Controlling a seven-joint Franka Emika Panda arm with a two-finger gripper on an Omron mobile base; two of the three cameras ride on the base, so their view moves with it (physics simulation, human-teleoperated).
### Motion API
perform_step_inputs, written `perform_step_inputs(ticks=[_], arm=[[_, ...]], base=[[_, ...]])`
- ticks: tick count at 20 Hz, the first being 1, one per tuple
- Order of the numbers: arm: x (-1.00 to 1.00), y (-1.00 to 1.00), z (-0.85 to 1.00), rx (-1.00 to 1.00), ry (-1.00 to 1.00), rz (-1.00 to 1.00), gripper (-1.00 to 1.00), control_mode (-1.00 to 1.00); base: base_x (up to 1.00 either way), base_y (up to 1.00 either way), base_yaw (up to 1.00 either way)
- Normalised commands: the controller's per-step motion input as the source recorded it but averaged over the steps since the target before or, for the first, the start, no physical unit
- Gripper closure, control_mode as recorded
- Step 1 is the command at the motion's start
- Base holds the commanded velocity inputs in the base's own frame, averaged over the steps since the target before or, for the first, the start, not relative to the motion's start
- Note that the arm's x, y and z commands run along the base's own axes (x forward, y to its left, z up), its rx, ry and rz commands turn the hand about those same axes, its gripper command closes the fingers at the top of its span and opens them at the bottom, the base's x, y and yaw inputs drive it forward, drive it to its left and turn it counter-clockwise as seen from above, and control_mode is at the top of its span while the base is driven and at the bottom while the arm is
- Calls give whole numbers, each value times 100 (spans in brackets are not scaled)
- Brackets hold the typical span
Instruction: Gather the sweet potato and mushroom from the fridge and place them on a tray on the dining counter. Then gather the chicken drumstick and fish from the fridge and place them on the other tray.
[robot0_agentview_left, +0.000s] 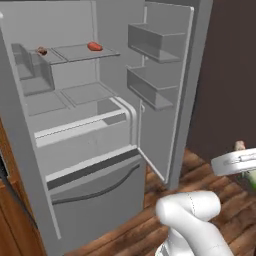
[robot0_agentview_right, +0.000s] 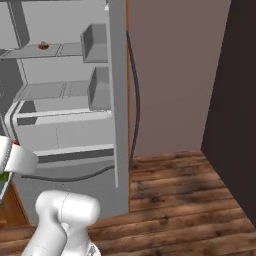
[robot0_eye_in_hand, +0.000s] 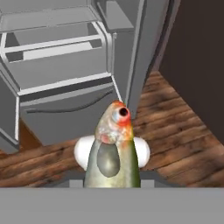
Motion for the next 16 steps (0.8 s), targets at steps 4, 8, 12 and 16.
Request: perform_step_inputs(ticks=[4, 8, 12, 16], arm=[[0, 0, 0, 0, 0, 0, 100, 100], [0, 0, 0, 0, 0, 0, 100, 100], [0, 0, 0, 0, 0, 0, 100, 100], [0, 0, 0, 0, 0, 0, 100, 100]], base=[[-52, 0, -48], [-47, 0, -51], [-42, 0, -53], [-33, 0, -59]])
